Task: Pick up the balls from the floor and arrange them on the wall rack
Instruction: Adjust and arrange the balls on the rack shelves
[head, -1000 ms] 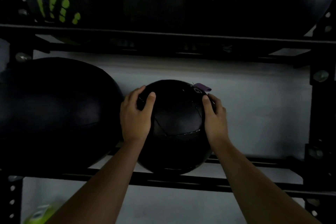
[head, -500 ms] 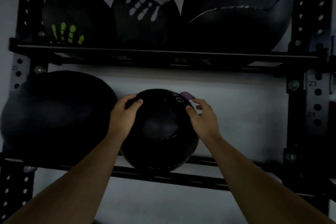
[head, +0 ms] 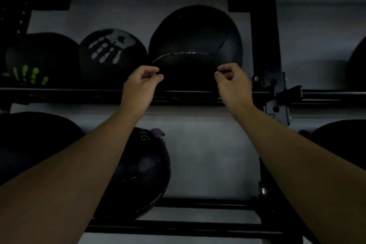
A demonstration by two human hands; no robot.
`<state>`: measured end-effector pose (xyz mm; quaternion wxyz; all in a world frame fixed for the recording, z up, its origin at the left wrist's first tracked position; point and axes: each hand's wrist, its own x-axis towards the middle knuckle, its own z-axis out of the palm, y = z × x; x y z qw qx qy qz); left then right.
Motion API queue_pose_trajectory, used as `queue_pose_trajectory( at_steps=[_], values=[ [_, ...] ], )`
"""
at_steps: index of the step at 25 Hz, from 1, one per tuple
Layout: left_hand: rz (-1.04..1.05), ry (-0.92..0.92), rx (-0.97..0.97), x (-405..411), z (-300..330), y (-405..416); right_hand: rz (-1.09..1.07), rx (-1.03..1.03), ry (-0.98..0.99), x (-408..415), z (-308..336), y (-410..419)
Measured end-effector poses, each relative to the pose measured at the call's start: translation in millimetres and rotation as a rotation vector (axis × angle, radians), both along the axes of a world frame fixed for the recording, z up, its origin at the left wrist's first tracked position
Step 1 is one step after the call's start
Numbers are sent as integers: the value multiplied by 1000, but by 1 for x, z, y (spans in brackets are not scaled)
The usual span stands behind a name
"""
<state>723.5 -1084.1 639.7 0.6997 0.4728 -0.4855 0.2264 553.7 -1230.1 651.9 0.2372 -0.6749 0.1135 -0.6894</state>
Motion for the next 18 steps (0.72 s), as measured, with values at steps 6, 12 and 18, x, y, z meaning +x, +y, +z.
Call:
queue_pose_trajectory(
  at_steps=[6,12,18],
  values=[
    [52,-44,-9,-32,32,-33,-44,-26,-73,-54,31,-23],
    [230,42,9,-10,90,-50,-4,-22,-29,-38,84,-48],
    [133,38,-15,40,161,-72,104,104,-59,0,139,-97]
  ],
)
